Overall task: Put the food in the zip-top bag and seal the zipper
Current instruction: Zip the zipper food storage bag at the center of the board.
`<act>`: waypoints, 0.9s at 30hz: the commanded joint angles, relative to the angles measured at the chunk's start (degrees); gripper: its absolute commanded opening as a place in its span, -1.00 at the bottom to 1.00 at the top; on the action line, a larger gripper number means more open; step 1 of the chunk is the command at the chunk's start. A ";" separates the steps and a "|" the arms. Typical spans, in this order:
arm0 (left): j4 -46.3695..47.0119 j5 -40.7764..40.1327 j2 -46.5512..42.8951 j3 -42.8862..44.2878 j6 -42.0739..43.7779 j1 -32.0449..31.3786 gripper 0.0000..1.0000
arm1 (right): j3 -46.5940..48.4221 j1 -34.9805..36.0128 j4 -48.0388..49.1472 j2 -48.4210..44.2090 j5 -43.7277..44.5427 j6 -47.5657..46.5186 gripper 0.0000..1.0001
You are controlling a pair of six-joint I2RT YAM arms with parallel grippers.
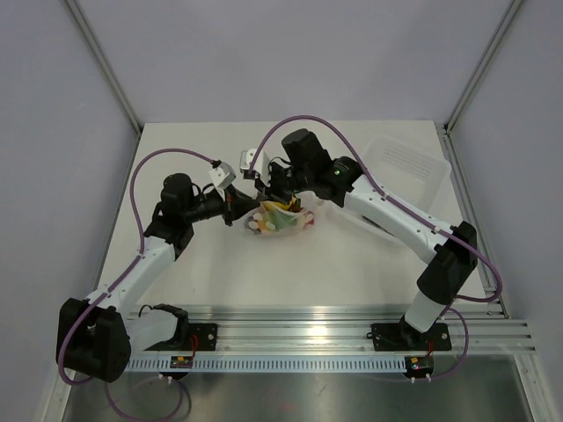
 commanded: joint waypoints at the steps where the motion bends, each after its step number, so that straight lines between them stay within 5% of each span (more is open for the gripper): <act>1: 3.56 1.94 -2.51 -0.61 0.28 1.98 -1.00 | -2.13 0.50 2.71 -3.60 3.43 -1.69 -1.00; 18: 3.30 2.38 -3.92 -0.09 -1.91 4.80 -1.00 | -6.45 -1.87 2.62 -7.21 2.21 -1.70 -1.00; 20: 1.29 3.34 -2.96 2.01 -1.75 4.80 -0.70 | -5.57 -1.87 2.19 -6.68 1.24 -1.43 -1.00; 21: 0.41 3.78 -2.60 2.64 -1.48 4.80 -0.25 | -5.30 -1.87 2.10 -6.42 1.06 -1.08 -1.00; 22: -0.56 4.14 -2.25 3.25 -1.22 4.72 -0.10 | -4.87 -1.87 2.18 -6.33 0.97 -0.91 -1.00; 25: -2.24 4.40 -1.63 4.40 -0.78 4.72 0.20 | -4.42 -1.87 2.53 -5.89 0.10 -0.29 -1.00; 27: -1.45 4.84 -1.46 4.23 -1.13 4.63 0.21 | -4.33 -1.87 2.89 -5.71 -0.26 0.15 -1.00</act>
